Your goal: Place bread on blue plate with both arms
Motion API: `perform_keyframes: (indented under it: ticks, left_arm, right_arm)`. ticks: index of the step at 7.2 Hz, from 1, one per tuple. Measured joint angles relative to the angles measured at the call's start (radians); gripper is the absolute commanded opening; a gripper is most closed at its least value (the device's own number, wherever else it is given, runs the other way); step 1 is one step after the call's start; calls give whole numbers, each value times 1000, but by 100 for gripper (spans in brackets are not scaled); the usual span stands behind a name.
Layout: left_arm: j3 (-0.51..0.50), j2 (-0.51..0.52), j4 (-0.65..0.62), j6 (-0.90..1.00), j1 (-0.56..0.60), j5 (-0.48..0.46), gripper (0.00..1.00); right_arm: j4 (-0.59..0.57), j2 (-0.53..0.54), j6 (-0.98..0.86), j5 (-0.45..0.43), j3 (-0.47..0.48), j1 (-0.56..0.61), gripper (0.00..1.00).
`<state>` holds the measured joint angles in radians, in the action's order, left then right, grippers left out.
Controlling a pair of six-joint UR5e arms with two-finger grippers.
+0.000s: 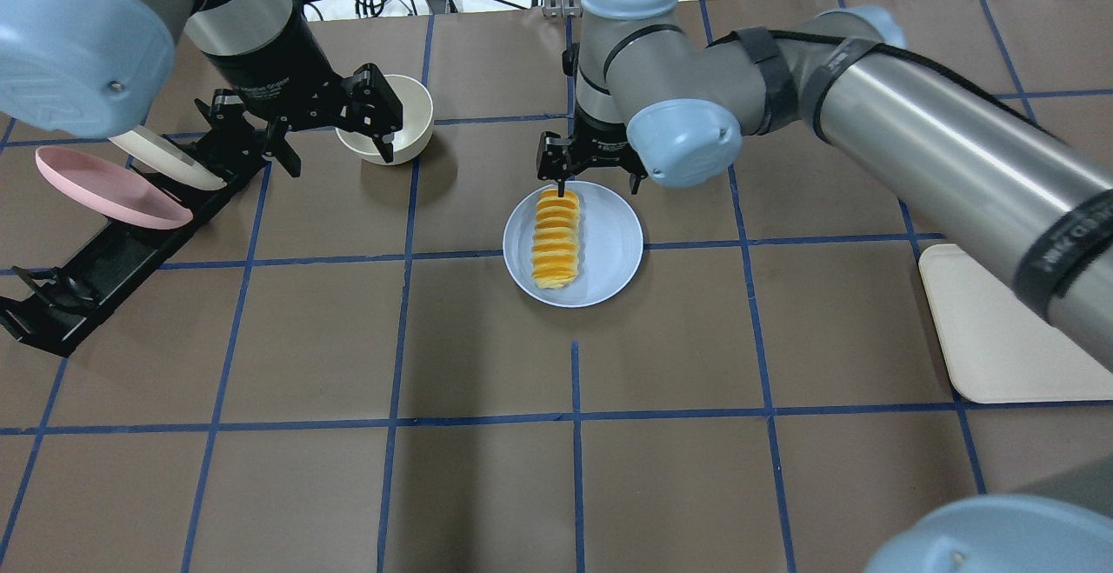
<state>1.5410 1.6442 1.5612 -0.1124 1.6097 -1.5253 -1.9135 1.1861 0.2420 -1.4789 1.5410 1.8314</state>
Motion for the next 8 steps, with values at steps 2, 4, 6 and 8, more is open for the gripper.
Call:
perform_keyframes:
  ticks: [2, 4, 6, 8]
  left_arm:
    - [4, -2, -2, 39, 4, -1, 100]
    - [5, -2, -4, 45, 4, 1, 100]
    - [7, -2, -4, 46, 4, 0, 100]
    - [7, -4, -4, 46, 4, -1, 100]
  right_arm:
    - [203, 143, -25, -12, 3, -133, 100]
    - [277, 276, -39, -55, 32, -188, 100]
    - [295, 357, -72, -84, 85, -212, 100]
    - [320, 393, -83, -105, 100, -218, 100]
